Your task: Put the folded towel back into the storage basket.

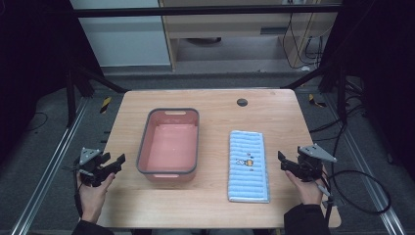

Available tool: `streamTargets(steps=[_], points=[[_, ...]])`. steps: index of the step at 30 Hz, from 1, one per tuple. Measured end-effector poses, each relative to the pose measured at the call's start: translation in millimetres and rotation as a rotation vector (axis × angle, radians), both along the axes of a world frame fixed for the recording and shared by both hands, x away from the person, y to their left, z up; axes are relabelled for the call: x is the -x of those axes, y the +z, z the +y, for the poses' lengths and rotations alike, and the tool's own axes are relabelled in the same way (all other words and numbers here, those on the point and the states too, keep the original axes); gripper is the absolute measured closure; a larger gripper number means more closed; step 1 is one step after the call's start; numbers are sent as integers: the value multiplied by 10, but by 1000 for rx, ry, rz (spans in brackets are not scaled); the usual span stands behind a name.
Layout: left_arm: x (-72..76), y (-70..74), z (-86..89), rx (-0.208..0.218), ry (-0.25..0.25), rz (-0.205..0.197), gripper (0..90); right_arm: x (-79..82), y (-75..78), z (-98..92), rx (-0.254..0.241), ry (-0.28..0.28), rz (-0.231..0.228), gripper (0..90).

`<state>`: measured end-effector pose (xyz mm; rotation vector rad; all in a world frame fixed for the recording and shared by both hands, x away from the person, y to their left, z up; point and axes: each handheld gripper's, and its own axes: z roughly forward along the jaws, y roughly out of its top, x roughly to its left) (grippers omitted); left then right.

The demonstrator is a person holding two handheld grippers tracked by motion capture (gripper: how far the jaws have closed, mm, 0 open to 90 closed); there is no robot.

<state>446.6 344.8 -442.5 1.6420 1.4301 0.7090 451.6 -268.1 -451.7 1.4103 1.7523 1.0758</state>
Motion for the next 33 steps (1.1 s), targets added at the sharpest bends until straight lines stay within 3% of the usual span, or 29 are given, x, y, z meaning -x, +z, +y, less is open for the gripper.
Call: streamTargets(steps=[14, 22, 33], points=[[155, 283, -176, 8, -46, -87, 402, 52, 119, -59, -23, 13, -39, 251], [169, 343, -324, 16, -87, -85, 368, 43, 141, -45, -13, 23, -40, 259], [234, 411, -628, 8, -163, -126, 363, -1, 245, -9, -30, 44, -47, 276]])
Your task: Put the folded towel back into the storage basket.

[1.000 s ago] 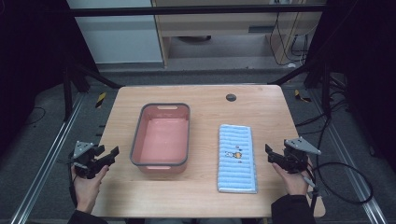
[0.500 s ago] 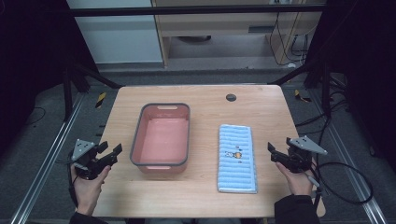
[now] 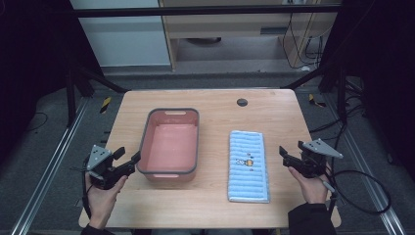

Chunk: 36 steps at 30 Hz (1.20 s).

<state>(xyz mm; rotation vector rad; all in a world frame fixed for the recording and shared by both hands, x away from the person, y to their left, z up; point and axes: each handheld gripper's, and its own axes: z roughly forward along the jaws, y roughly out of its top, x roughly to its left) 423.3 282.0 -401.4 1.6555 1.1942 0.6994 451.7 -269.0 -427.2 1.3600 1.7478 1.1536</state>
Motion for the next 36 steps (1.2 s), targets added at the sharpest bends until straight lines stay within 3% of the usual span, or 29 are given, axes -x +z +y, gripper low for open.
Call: streamTargets(steps=[3, 9, 23, 36], points=[[2, 5, -94, -16, -20, -2, 359, -9, 30, 21, -31, 20, -8, 276], [-2, 31, -251, -23, -46, -12, 357, -27, 108, 72, -35, 36, -15, 289], [-43, 134, -642, -25, -107, -43, 356, -160, 312, 169, -24, 41, -32, 316], [-78, 96, -1043, -34, -179, -42, 385, -292, 459, 209, -10, 51, -36, 314]])
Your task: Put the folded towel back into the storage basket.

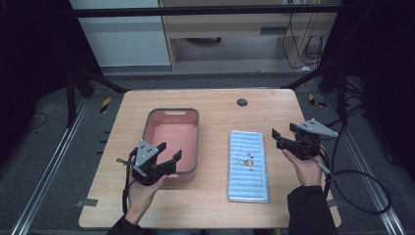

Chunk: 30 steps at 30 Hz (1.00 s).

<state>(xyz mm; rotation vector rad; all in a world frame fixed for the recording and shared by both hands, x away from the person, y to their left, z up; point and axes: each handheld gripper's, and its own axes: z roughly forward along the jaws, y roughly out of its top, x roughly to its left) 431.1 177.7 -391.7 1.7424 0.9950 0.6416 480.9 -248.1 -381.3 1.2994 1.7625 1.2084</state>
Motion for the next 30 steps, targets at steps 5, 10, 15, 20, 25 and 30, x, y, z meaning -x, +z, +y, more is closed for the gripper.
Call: streamTargets(steps=[5, 10, 15, 20, 25, 30], points=[[-11, -42, -126, -20, -29, 8, 397, -41, -6, -25, 5, 4, 8, 328], [-24, -97, -307, -31, -61, 19, 417, -121, -68, -40, 13, -1, 27, 320], [-23, -135, -445, -37, -86, 23, 428, -190, -131, -28, 15, 5, 39, 321], [-30, -175, -549, -32, -101, 29, 442, -236, -179, -6, 13, 7, 48, 319], [-37, -206, -617, -36, -117, 35, 454, -269, -205, -7, 10, 6, 49, 316], [-50, -265, -703, -34, -138, 47, 481, -307, -254, 2, 17, 6, 50, 334]])
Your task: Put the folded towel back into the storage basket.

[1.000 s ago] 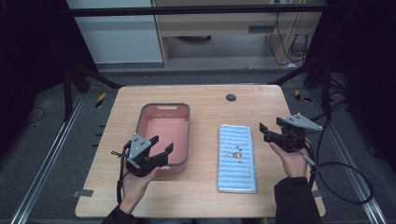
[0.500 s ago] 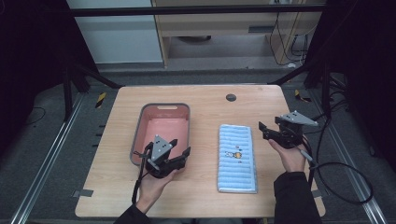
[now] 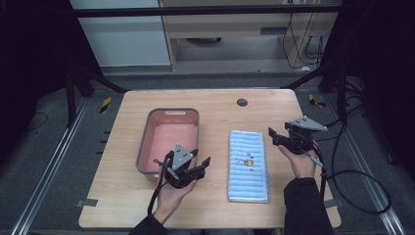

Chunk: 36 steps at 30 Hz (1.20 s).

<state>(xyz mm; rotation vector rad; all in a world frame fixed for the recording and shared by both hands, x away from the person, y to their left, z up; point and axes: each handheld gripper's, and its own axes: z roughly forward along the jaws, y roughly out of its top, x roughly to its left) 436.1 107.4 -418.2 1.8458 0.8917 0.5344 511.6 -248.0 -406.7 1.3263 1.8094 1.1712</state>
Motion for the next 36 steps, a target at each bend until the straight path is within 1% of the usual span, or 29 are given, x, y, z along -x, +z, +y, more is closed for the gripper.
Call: streamTargets(steps=[2, 3, 4, 7, 10, 11, 14, 15, 16, 18, 20, 21, 24, 26, 28, 31, 35, 36], points=[[3, -11, -23, -2, -5, 2, 492, -12, -21, 5, 0, -1, 7, 337], [6, -35, -74, -7, -15, 5, 498, -20, -32, 7, 0, -2, 9, 338], [7, -48, -100, -4, -18, 11, 501, -28, -43, 9, -1, 0, 10, 341], [3, -91, -171, -15, -25, 15, 513, -58, -78, 20, -7, 0, 19, 349], [-3, -139, -237, -16, -37, 31, 516, -94, -132, 38, -11, 3, 27, 352], [1, -156, -259, -18, -41, 32, 516, -104, -156, 46, -20, 6, 32, 354], [8, -191, -300, -26, -47, 40, 517, -129, -213, 60, -19, 5, 43, 357], [10, -206, -316, -36, -51, 43, 517, -156, -275, 72, -10, 9, 57, 358], [12, -223, -336, -37, -52, 46, 516, -168, -304, 78, -5, 8, 66, 362], [15, -266, -393, -54, -62, 50, 517, -198, -354, 89, 6, 11, 85, 364], [15, -283, -412, -59, -66, 52, 516, -212, -373, 95, 13, 11, 88, 366], [14, -320, -447, -61, -72, 64, 517, -236, -403, 110, 21, 11, 93, 373], [13, -381, -500, -71, -79, 78, 516, -266, -446, 143, 20, 18, 103, 377], [10, -424, -533, -80, -82, 85, 516, -289, -481, 165, 29, 26, 114, 382], [5, -465, -564, -85, -87, 102, 516, -306, -512, 185, 37, 30, 128, 388], [-6, -526, -611, -93, -92, 119, 515, -326, -548, 202, 27, 40, 145, 407], [-15, -574, -651, -100, -98, 135, 515, -348, -602, 223, 33, 54, 168, 422], [-25, -602, -672, -97, -97, 146, 515, -355, -619, 229, 32, 56, 179, 423]])
